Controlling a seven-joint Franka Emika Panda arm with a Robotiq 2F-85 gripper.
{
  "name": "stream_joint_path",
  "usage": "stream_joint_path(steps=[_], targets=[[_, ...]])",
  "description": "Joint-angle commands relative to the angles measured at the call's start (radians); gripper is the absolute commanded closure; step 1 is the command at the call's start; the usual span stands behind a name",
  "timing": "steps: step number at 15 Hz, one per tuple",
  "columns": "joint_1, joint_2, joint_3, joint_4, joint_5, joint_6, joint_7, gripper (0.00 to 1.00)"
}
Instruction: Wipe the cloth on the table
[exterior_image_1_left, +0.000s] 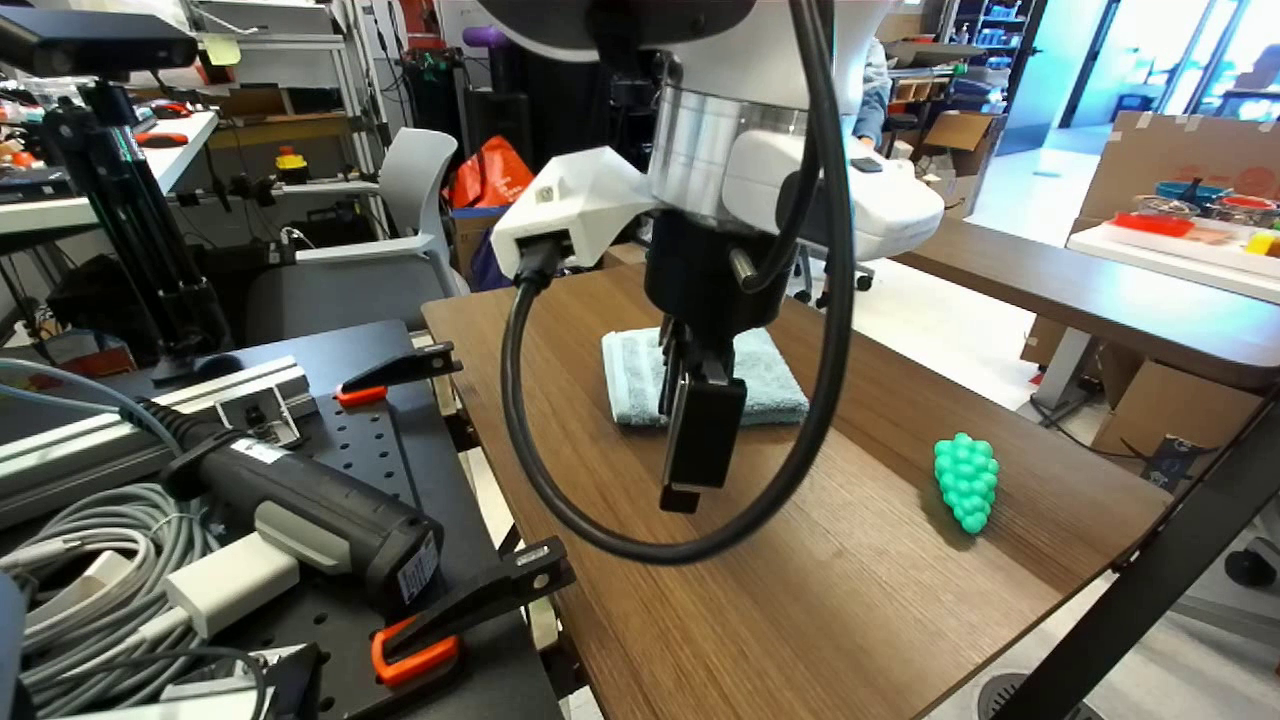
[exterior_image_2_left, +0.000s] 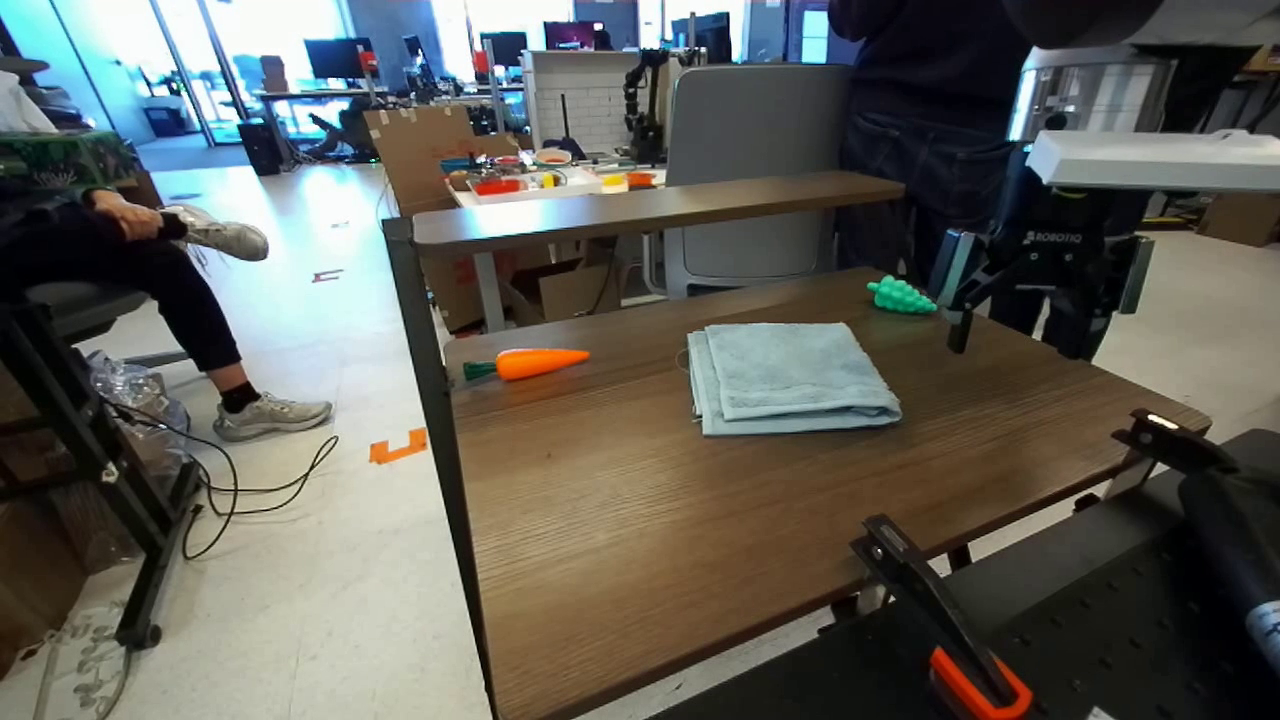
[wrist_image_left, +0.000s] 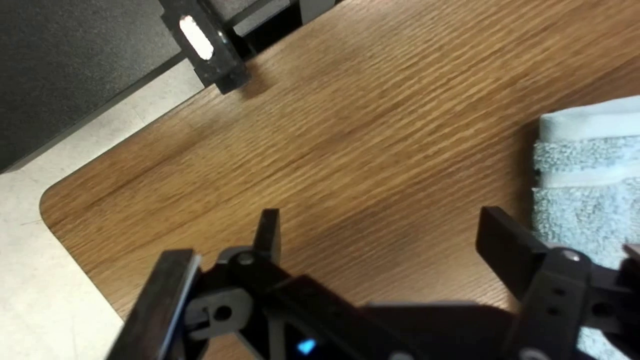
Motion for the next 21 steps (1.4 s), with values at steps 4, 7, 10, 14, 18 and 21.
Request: stream_joint_path(steps=[4,7,10,14,18,21], targets=[[0.005,0.056,-0.005,0.068,0.047,-0.029,-0.018,0.0],[0.012,0.162,-0.004,0.188,0.042,-0.038,-0.007,0.0],[0.021,0.256,0.005,0.341,0.035,-0.096,-0.006,0.0],[0.035,0.261,0.003,0.374,0.028,-0.111,-0.01,0.0],[0.049,0.275,0.008,0.436,0.026,-0.153,-0.008,0.0],[0.048,0.277,0.008,0.436,0.026,-0.154,-0.008,0.0]])
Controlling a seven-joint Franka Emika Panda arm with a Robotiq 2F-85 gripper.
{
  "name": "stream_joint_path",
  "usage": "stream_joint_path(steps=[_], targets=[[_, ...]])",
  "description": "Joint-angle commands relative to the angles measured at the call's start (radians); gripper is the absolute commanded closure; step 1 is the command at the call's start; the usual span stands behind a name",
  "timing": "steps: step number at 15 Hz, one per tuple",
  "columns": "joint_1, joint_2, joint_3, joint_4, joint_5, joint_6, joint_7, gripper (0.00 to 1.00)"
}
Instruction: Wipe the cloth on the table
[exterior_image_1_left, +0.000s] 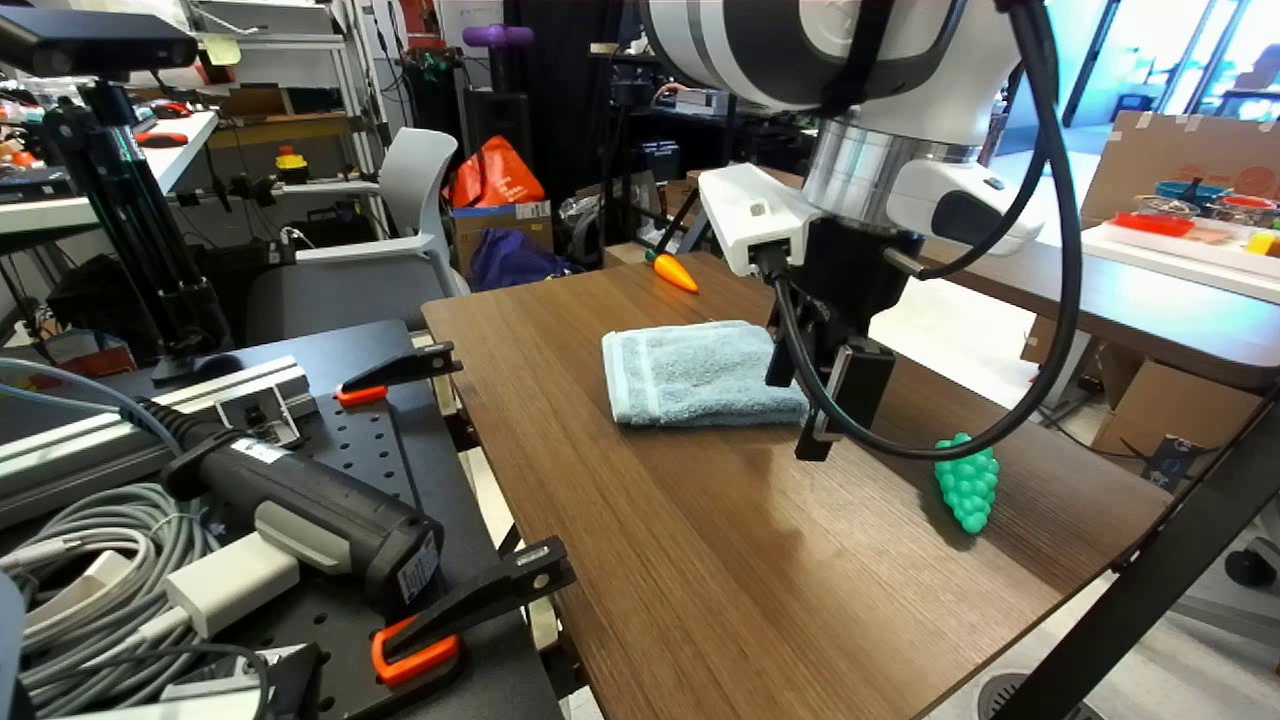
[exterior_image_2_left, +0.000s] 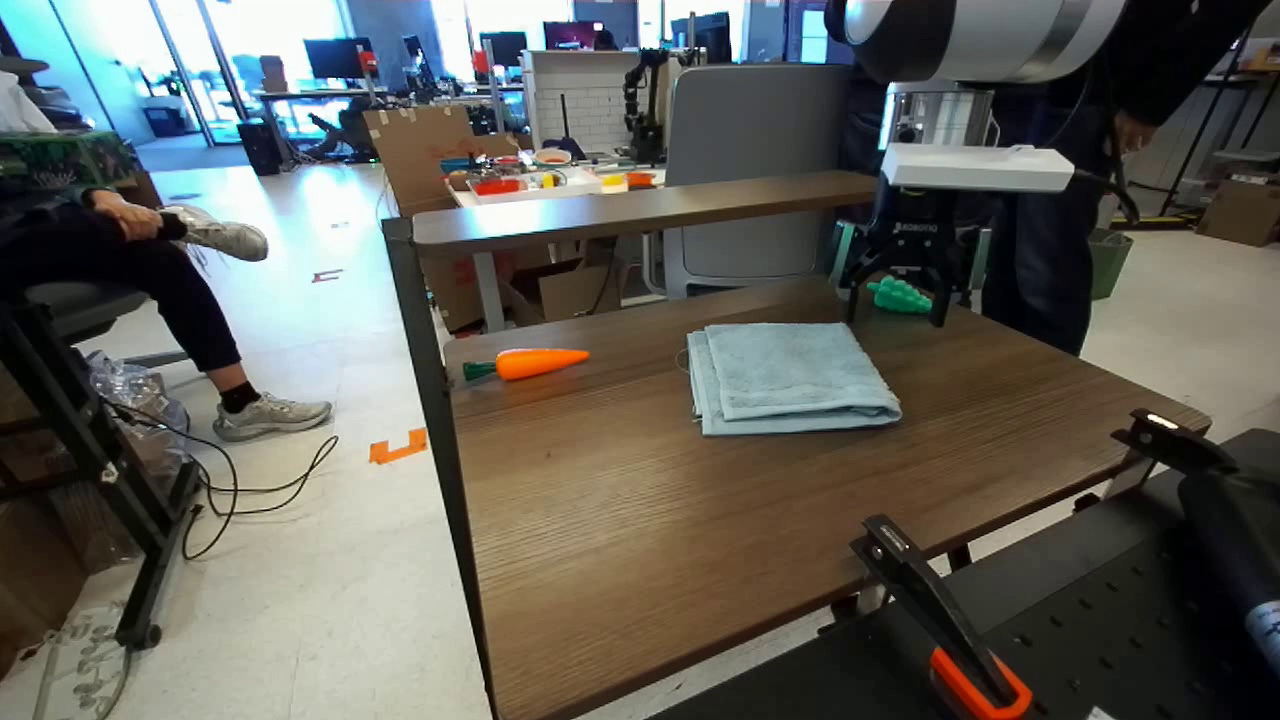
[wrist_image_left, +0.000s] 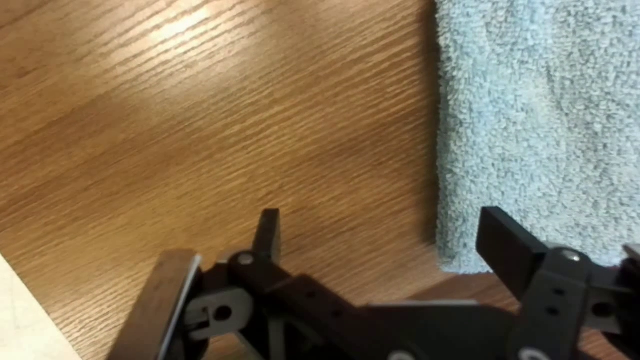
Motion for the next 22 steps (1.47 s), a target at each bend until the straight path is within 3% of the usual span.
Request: stream_joint_path(steps=[1,13,16,20,22], targets=[[0.011,0.001,-0.011,0.003,0.01,-0.004,-0.007,0.0],[0.011,0.001,-0.011,0.003,0.01,-0.004,-0.007,0.0],[0.042,-0.061,-0.026,-0.072,-0.043,0.051,-0.024,0.0],[0.07,-0.197,0.027,-0.188,-0.041,0.165,-0.091,0.0],[0.073,-0.227,0.075,-0.198,-0.006,0.152,-0.127,0.0]])
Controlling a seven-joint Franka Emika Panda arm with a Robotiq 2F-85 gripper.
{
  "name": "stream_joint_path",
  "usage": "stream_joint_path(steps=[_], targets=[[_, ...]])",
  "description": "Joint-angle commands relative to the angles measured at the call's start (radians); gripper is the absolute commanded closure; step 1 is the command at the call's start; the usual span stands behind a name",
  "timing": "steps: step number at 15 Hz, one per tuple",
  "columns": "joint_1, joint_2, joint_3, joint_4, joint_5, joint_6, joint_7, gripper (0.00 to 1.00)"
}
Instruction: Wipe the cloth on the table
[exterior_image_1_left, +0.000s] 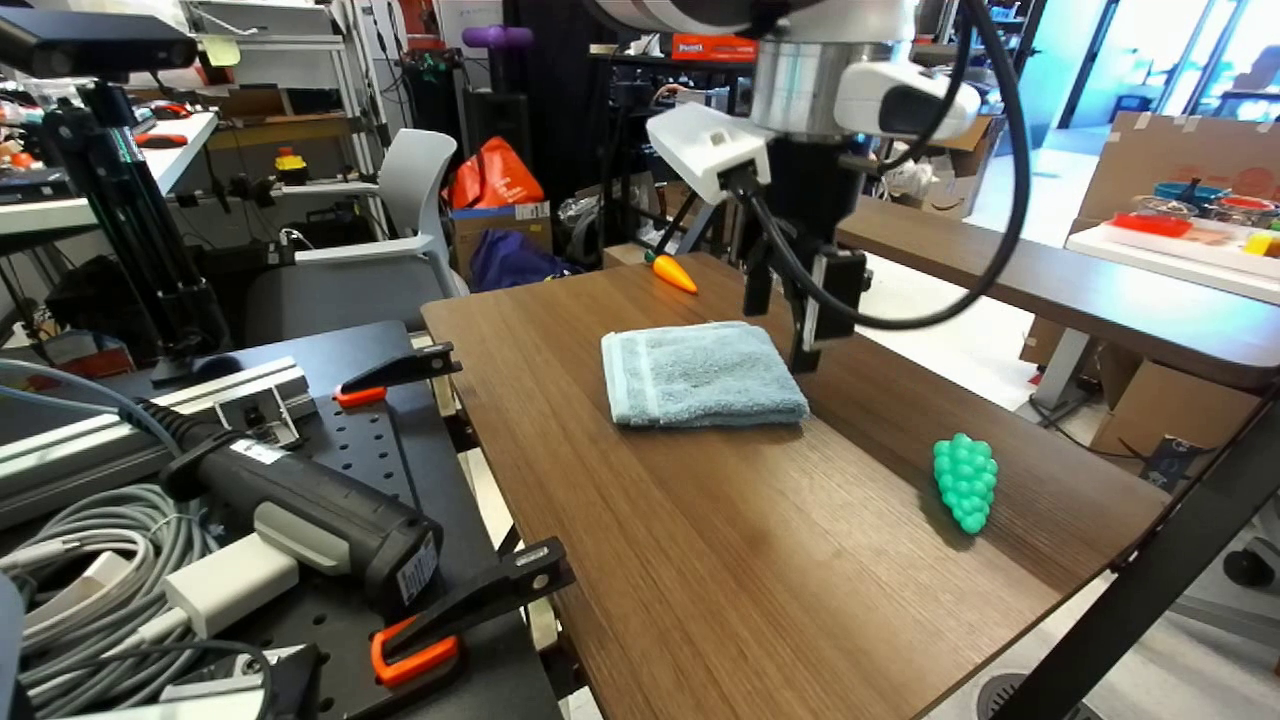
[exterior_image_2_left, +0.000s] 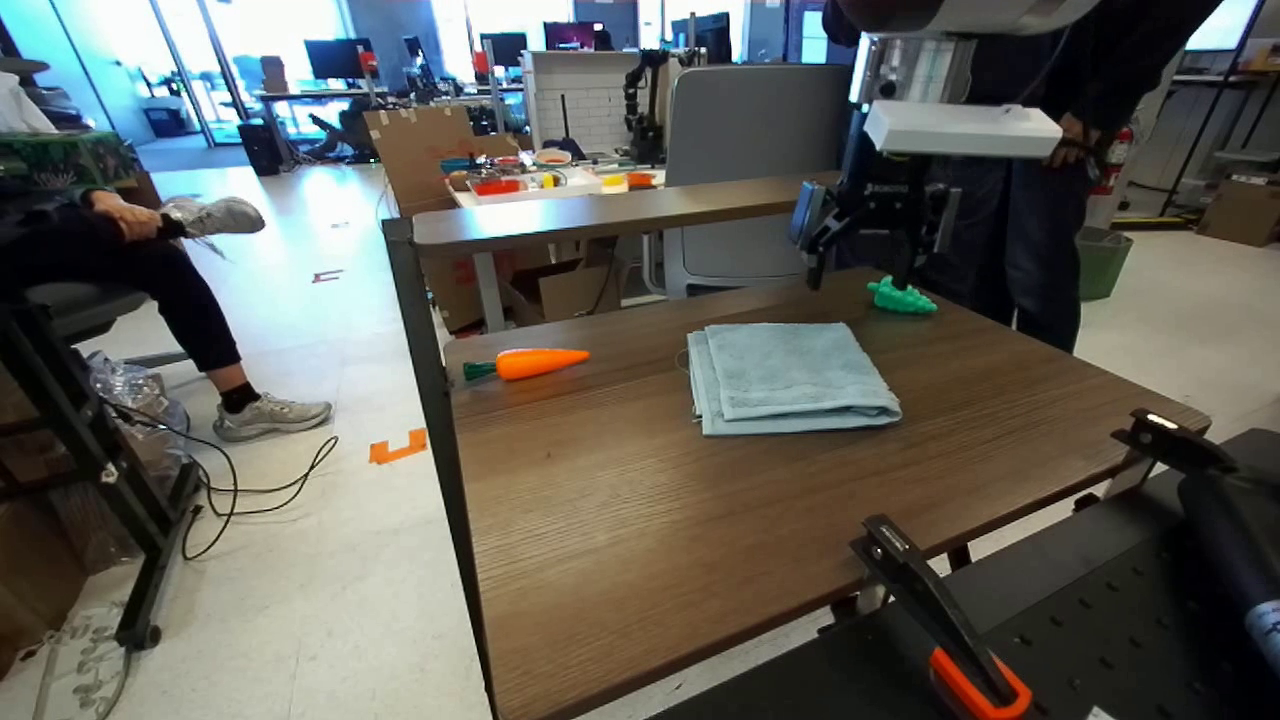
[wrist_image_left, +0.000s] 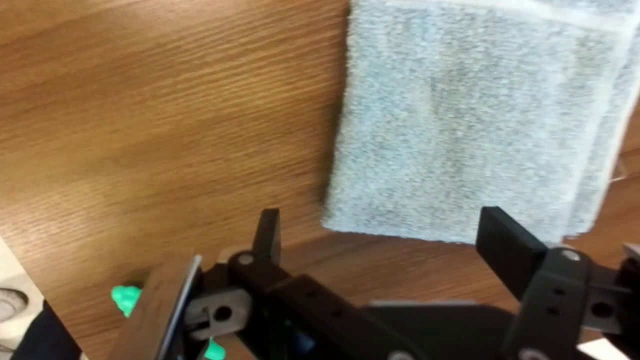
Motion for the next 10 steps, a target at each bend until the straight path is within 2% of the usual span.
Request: stream_joint_path(steps=[1,3,6,10], targets=[[0.003,-0.092,0.077,-0.064,0.049,-0.01,-0.079,0.0],[0.023,-0.067,0.092,-0.039,0.054,-0.04,-0.061,0.0],[0.069,0.041,0.06,0.036,0.015,-0.054,0.019,0.0],[0.118,0.165,0.01,0.105,-0.001,0.001,0.108,0.0]])
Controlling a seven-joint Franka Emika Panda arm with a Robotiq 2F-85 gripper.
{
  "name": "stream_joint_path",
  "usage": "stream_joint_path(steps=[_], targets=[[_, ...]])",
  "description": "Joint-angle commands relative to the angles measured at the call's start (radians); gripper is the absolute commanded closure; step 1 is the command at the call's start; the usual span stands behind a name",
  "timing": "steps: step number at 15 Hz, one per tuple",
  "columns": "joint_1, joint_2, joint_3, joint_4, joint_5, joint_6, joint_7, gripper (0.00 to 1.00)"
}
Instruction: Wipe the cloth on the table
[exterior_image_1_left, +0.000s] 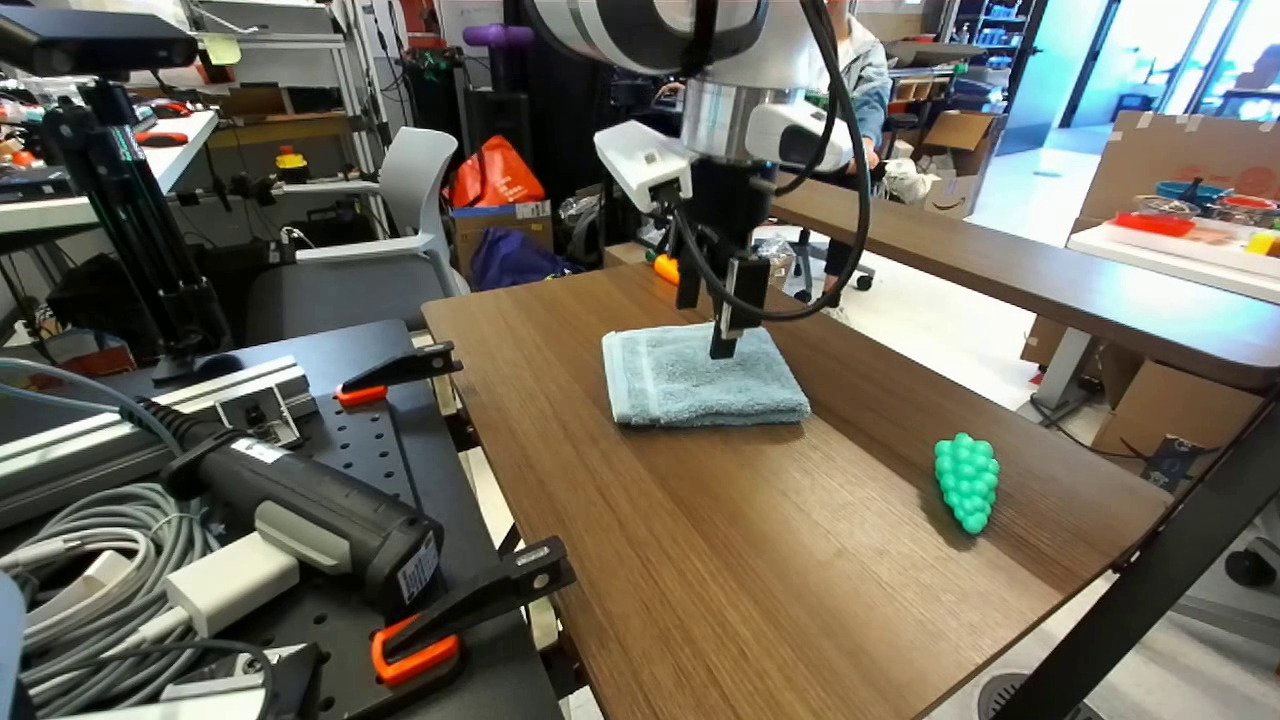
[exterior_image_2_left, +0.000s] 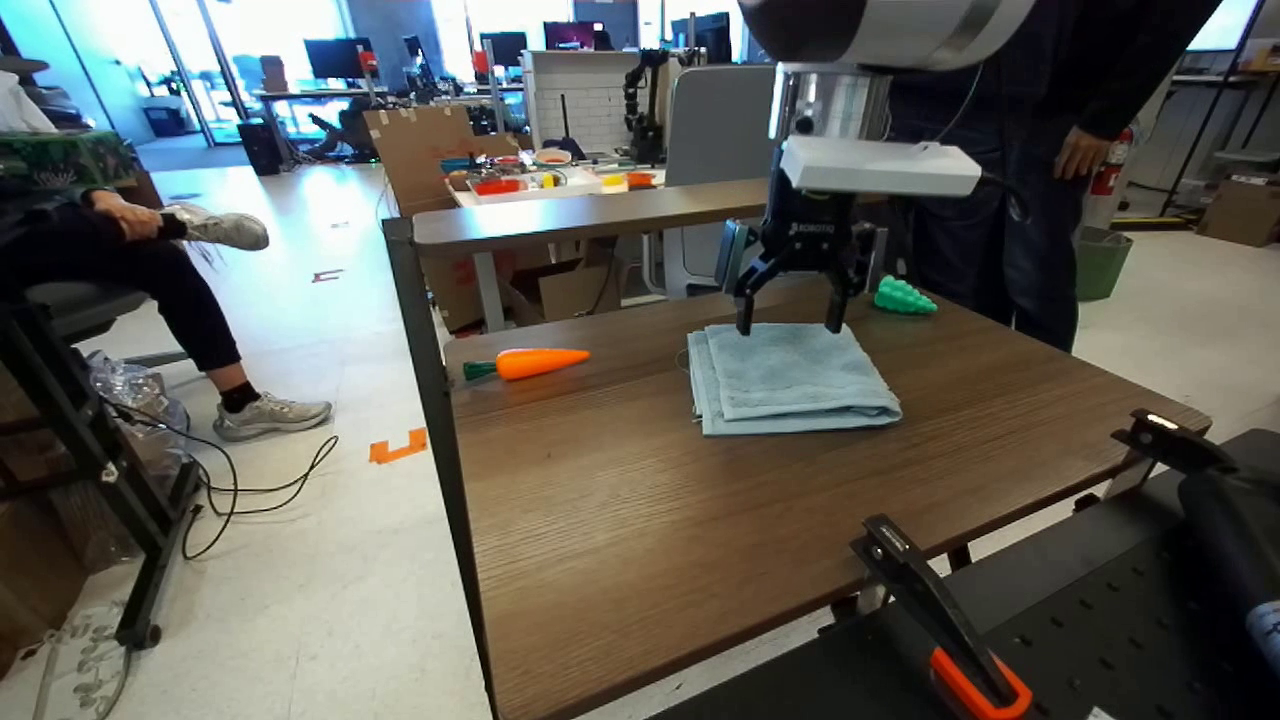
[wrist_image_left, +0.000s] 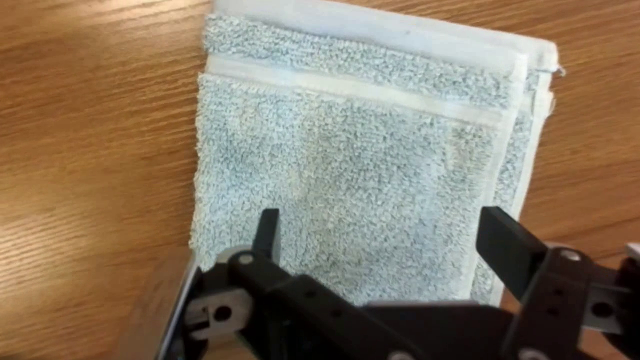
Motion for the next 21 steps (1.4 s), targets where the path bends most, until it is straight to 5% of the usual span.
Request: stream_joint_path(steps=[1,3,9,21], targets=[[0.04,0.117,-0.043,0.087,-0.016,0.033,0.06,0.0],[-0.018,0.159,0.014,0.099,0.036,0.086,-0.027,0.0],[0.002,0.137,-0.007,0.086,0.016,0.062,0.0,0.0],[0.031,0.396,-0.062,0.441,0.03,0.034,0.165,0.0]])
